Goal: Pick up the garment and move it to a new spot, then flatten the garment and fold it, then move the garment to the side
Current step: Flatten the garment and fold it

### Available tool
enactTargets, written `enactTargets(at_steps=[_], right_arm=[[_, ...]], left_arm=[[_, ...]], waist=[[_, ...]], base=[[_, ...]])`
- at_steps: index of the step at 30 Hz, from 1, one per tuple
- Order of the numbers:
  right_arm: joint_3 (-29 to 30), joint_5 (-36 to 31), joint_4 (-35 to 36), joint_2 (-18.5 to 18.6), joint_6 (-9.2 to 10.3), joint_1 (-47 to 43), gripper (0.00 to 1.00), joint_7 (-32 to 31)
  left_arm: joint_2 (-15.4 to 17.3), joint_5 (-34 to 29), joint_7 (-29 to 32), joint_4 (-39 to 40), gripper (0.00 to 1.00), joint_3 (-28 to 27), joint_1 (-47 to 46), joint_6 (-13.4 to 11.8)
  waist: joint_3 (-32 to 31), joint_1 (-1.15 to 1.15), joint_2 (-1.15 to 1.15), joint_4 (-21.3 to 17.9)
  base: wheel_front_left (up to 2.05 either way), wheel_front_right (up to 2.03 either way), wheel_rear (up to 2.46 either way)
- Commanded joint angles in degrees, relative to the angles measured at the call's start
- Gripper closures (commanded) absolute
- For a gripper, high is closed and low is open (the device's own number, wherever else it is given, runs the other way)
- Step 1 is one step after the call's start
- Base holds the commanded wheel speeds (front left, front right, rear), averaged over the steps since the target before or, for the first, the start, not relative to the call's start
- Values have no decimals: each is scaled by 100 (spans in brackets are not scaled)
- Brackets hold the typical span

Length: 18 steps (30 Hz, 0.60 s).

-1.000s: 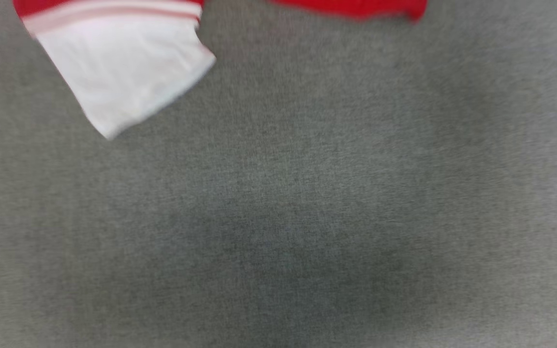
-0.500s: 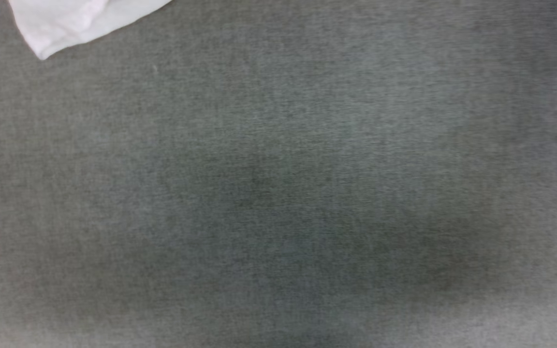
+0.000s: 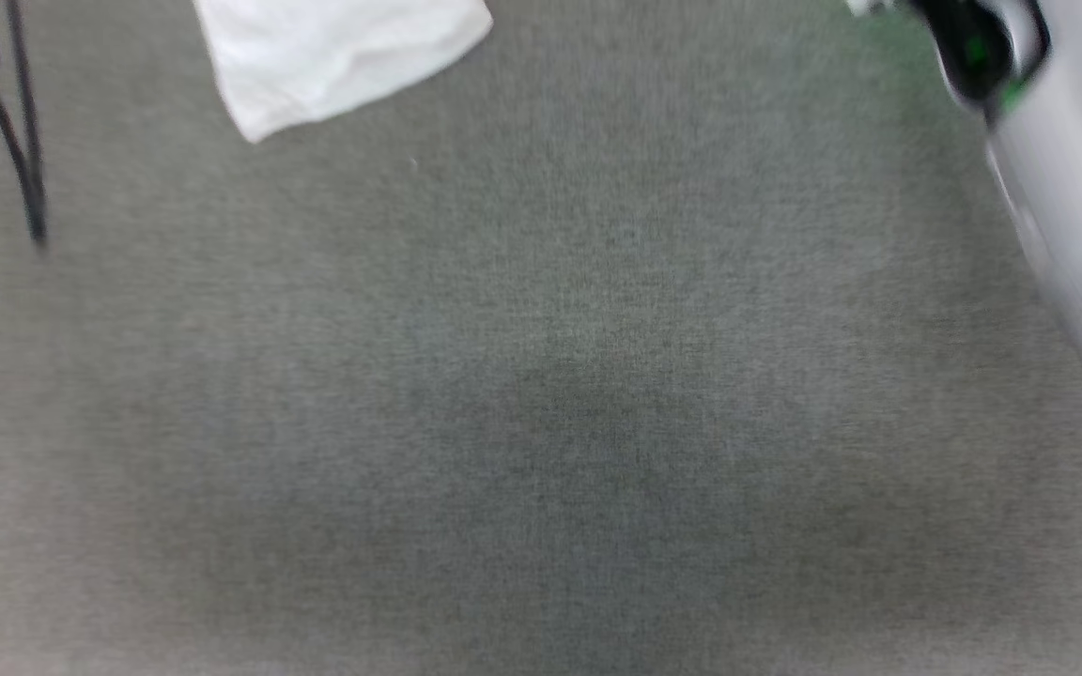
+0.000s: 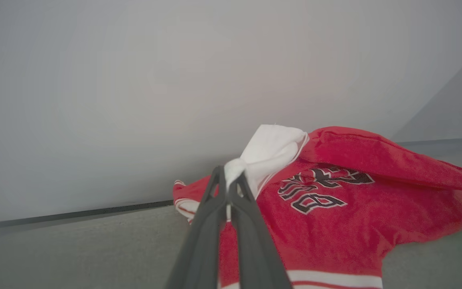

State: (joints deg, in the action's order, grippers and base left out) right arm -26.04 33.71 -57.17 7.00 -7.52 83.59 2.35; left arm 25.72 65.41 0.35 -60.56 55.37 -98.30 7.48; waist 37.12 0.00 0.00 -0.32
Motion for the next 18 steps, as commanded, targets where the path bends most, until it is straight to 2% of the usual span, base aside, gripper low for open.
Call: enactTargets(at_steps=[1, 4, 10, 13, 16, 17, 18], right_arm=[[-235, 437, 387, 347, 7, -469, 100, -214], [-540, 1128, 1165, 957, 7, -1265, 100, -512], [-471, 2229, 2236, 1985, 7, -2778, 100, -1119], [-309, 2498, 2550, 2333, 7, -3504, 100, -1410], [-102, 2779, 2918, 2553, 7, -4182, 100, -1720], [-102, 2779, 2918, 2553, 7, -4182, 100, -1720], [-72, 2858, 3085, 2636, 7, -4401, 100, -1860]], left_arm=[[132, 179, 20, 250, 100, 41, 499, -5], [505, 385, 8, 675, 100, 137, 1331, -6], [1120, 878, -48, 1714, 100, 153, 2957, -45], [1547, 1073, -54, 2475, 100, 176, 3720, -328], [2059, 1201, -135, 3461, 100, 245, 4509, -792], [2059, 1201, -135, 3461, 100, 245, 4509, -792], [2202, 1299, -198, 3808, 100, 220, 4783, -971]], waist=[[-1496, 0, 0, -34], [-1976, 0, 0, -11], [-2694, 0, 0, 38], [-2933, 0, 0, 79], [-3082, 0, 0, 106], [-3082, 0, 0, 106], [-3114, 0, 0, 120]], base=[[0, 0, 0], [0, 0, 0], [0, 0, 0], [0, 0, 0], [0, 0, 0], [0, 0, 0], [0, 0, 0]])
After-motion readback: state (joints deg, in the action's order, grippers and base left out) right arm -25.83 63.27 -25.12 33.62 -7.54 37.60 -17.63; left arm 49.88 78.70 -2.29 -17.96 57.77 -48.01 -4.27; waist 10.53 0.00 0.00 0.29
